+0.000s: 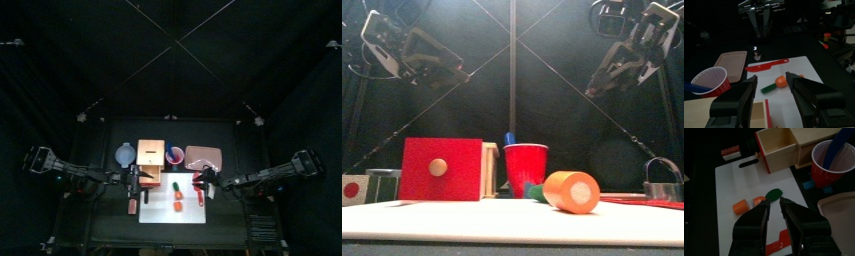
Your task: Put carrot top and bottom into open drawer
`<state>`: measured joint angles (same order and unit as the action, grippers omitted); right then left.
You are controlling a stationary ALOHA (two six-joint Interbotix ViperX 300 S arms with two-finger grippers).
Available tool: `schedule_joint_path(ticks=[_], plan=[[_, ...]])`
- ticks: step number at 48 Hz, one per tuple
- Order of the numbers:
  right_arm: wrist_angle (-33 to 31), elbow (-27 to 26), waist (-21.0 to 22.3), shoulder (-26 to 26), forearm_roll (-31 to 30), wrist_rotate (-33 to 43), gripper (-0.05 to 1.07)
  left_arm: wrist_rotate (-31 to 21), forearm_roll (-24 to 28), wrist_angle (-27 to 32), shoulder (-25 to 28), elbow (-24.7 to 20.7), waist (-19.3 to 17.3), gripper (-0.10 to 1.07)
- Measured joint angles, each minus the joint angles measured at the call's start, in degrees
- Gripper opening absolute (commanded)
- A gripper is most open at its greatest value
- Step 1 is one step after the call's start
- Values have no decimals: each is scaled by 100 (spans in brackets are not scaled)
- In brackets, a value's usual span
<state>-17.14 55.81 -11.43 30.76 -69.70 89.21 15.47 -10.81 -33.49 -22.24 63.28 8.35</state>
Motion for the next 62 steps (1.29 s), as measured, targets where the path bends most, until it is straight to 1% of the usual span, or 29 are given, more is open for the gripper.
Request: schedule_joint_path(ticks=[16,27,31,35,39,43,46,49,54,58,62], plan=[[9,-88,18,0,44,9,65,18,44,-9,9,0,-9,85],[9,-202,18,-26,246,9,66,18,132,-18,-18,0,-26,85],[9,-220,18,-79,422,53,66,9,132,-18,-35,0,-26,85],[0,-264,26,-123,756,53,67,0,105,-9,-70,0,-35,85],[-9,-316,97,-176,1336,53,70,9,79,-9,-79,0,-44,85],[-18,-369,211,-237,2048,18,78,18,88,-18,-97,9,-44,85],[-26,-378,255,-264,2452,-35,85,18,88,-18,-114,26,-44,85],[-35,-378,264,-272,2681,-79,93,18,97,-18,-114,26,-70,85],[-35,-387,255,-316,2830,-79,103,18,97,-9,-105,26,-79,85],[-35,-396,272,-404,2918,-44,104,9,97,-18,-105,26,-79,85],[-44,-448,290,-536,3146,-44,104,9,97,-18,-105,35,-88,85]])
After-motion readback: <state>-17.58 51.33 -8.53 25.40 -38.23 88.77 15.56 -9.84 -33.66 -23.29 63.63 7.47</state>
